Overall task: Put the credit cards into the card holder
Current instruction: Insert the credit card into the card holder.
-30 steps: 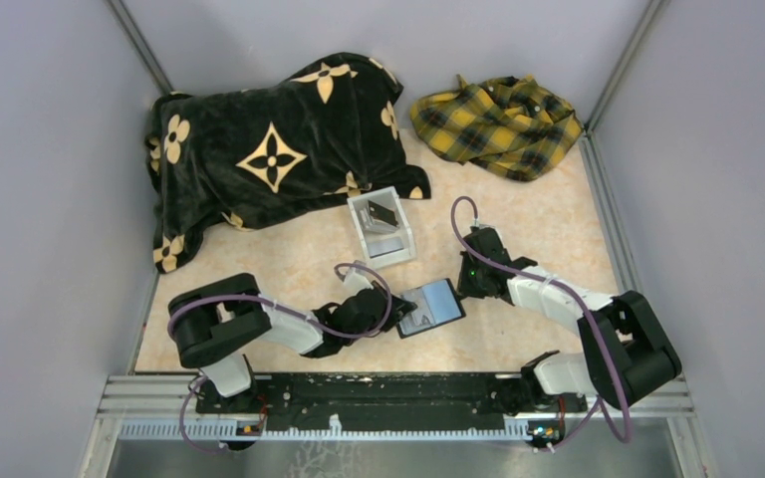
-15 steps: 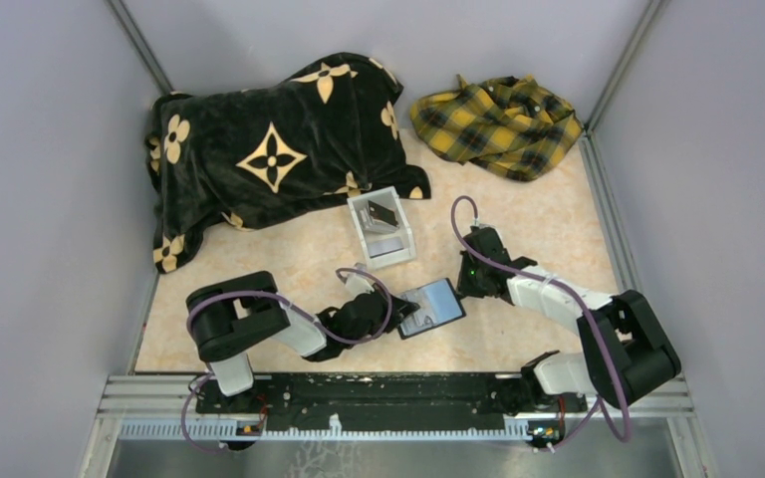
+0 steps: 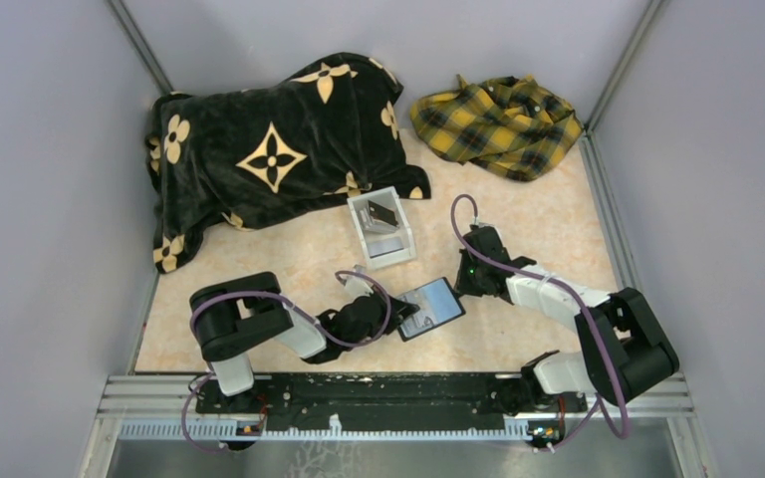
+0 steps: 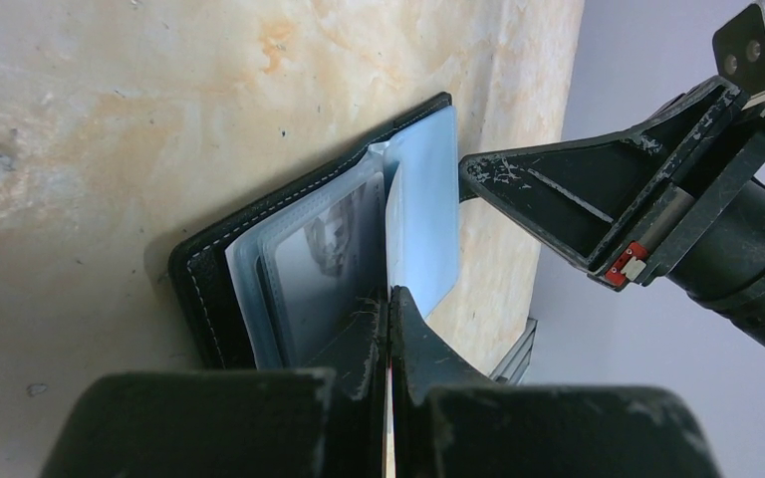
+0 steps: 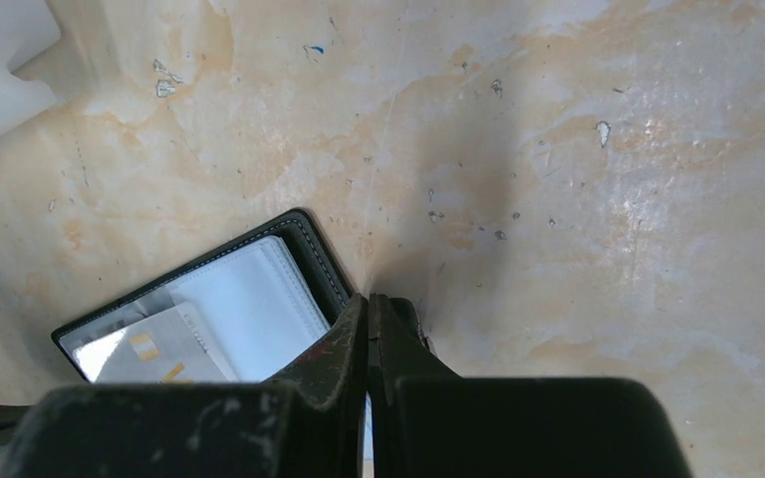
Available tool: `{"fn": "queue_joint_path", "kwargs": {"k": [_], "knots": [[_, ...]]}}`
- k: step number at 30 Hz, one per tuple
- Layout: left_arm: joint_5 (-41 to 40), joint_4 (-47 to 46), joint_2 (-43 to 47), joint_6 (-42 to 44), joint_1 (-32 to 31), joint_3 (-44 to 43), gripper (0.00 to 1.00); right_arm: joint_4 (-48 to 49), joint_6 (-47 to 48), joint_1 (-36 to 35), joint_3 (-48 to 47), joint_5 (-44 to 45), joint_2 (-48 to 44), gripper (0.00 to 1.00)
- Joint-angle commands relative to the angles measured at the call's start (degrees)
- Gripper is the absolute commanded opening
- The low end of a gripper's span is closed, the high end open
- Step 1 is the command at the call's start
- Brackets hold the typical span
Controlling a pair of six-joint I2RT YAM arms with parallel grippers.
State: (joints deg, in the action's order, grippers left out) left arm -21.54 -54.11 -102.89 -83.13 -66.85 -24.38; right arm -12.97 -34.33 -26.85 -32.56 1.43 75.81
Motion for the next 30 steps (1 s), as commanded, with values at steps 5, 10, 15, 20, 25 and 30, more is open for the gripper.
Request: {"fn": "queue_joint_path", "kwargs": {"k": [5,10,15,20,25,30], "knots": [[-4.1,3.4,-1.1,-2.6,-1.6,0.4,0.0,0.8,-0.5,0.2,0.7,-0.2,2.5,0.0],[-5.9,4.1,-1.4,-3.1,-2.0,-0.1,0.0,0.8,-0.5,0.2,0.8,-0.3,2.8,0.0],[-6.9,4.5,-0.9,-1.6,-2.2,0.1,0.0,0.7,-0.4,0.2,0.7,-0.2,2.9,0.0],[-7.8,10.2,1.9,4.0,-2.2,-1.9,0.0,0.7,-0.4,0.2,0.5,-0.3,2.9,0.0],[-7.5,13.0,2.4,8.9,-2.2,-4.0,0.0,0.7,-0.4,0.2,0.5,-0.4,3.0,0.0],[-6.5,15.3,1.9,12.8,-2.2,-6.5,0.0,0.2,-0.3,0.2,0.4,-0.3,2.7,0.0]]}}
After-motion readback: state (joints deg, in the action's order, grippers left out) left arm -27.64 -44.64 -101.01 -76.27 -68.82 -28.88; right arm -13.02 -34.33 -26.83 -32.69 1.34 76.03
